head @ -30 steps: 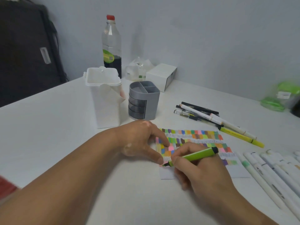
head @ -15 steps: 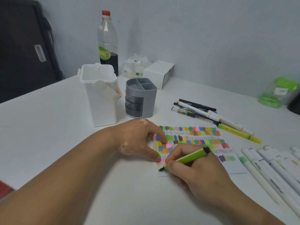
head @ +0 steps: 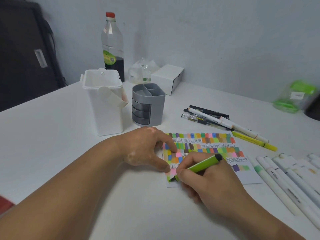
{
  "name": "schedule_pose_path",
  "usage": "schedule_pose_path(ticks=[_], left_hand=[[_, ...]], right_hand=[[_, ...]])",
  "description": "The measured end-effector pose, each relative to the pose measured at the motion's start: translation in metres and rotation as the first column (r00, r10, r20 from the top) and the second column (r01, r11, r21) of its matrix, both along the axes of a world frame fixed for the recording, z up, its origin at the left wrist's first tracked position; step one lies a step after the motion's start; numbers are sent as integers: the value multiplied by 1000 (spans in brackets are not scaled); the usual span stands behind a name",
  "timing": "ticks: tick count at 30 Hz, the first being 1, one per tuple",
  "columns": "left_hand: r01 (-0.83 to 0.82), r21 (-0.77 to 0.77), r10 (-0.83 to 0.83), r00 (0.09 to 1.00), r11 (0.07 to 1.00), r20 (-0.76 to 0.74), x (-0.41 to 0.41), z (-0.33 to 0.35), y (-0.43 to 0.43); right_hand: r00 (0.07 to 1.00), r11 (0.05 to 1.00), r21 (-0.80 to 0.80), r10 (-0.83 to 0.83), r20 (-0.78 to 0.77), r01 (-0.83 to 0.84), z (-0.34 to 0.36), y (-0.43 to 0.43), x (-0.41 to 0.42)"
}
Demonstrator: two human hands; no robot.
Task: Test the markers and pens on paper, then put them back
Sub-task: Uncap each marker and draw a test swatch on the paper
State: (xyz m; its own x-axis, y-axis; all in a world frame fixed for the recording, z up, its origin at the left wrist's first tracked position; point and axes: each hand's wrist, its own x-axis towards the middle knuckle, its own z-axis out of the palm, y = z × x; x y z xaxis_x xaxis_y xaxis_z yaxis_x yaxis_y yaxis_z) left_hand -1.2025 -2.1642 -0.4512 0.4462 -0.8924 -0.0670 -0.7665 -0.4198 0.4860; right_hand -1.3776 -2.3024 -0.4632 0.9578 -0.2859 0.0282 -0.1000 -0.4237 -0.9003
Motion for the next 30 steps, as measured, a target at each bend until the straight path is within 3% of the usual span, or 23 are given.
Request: schedule_pose_path(ticks=[28, 30], left_hand=[[12, 6, -12, 1000, 1000, 14, 6, -5, -1], [16, -41, -14, 1000, 999, 27, 6, -6, 0]], right_hand=[[999, 995, -82, -52, 10, 53, 3, -1, -2], [996, 997, 22, -81, 37, 80, 3, -2, -2]])
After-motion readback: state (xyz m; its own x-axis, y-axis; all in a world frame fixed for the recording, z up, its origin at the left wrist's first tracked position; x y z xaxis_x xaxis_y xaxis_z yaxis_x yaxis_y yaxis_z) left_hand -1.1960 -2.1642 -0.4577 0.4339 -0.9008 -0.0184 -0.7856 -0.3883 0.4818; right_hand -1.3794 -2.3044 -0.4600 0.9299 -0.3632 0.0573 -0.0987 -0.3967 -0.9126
